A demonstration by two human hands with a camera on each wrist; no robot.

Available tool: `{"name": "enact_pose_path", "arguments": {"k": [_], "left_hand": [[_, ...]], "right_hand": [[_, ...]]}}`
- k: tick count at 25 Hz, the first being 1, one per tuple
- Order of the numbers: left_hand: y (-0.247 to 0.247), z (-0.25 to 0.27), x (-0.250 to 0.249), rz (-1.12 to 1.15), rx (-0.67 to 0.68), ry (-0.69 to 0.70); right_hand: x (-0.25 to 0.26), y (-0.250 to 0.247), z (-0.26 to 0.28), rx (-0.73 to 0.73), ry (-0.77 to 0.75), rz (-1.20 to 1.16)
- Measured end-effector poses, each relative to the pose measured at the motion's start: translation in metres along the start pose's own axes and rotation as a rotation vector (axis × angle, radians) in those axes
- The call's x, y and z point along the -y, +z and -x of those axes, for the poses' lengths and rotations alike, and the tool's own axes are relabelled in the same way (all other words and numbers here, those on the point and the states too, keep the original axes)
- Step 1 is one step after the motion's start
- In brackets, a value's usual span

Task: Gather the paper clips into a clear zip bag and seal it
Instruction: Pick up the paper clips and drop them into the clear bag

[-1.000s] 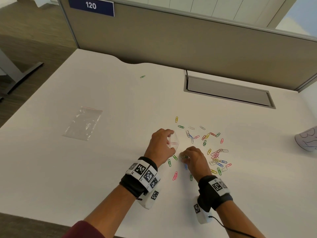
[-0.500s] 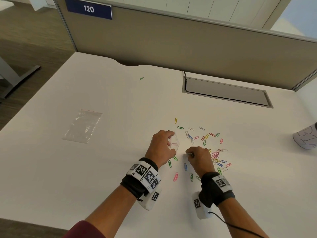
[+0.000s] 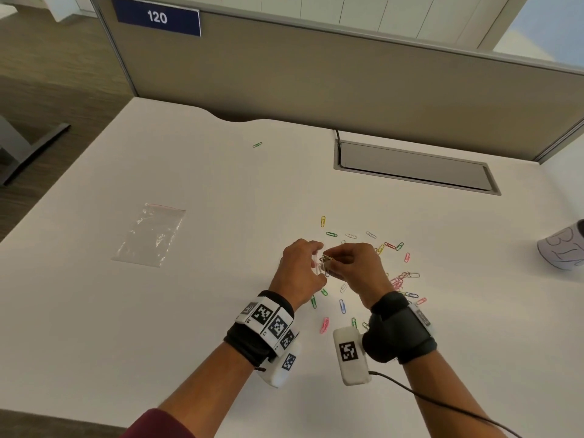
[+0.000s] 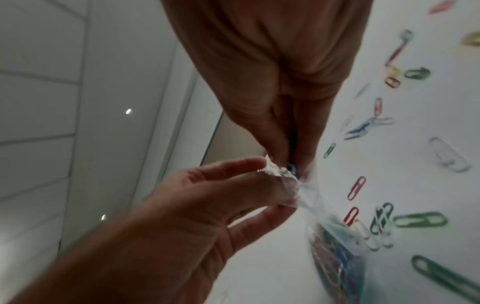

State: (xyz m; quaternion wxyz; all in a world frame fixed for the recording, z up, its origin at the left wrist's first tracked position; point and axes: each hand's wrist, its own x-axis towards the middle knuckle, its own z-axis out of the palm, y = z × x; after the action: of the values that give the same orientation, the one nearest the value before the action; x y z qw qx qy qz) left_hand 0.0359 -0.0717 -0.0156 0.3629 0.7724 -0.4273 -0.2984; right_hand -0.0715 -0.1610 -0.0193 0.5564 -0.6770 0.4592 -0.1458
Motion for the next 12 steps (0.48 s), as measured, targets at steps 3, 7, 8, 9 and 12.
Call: {"name": "enact_pose_path", "arguments": {"k": [3,7,8,9,12], "left_hand": [[-0.001,0.0,0.001,-0.011,0.004,0.005],[0.002,-0.002,0.0,-0.013,0.011,0.006],[0.002,-0.003,0.0,-0.011,0.011,0.002],[0.002,-0.003,-0.001,-0.01,0.013,-0.001],[0.004,-0.004,-0.001,-0.019,0.023,0.016]], "right_hand": [[0.004,0.007,-0.001,0.018,-0.074,0.272],[0.011,0.004,0.009,0.028,-0.108,0.336],[0.01,0.001,0.012,0.011,-0.109,0.245],[0.006,-0.004,0.017,-0.038,-0.117,0.17],[-0.021,-0.03,0.036,-0.236,-0.11,0.293]]}}
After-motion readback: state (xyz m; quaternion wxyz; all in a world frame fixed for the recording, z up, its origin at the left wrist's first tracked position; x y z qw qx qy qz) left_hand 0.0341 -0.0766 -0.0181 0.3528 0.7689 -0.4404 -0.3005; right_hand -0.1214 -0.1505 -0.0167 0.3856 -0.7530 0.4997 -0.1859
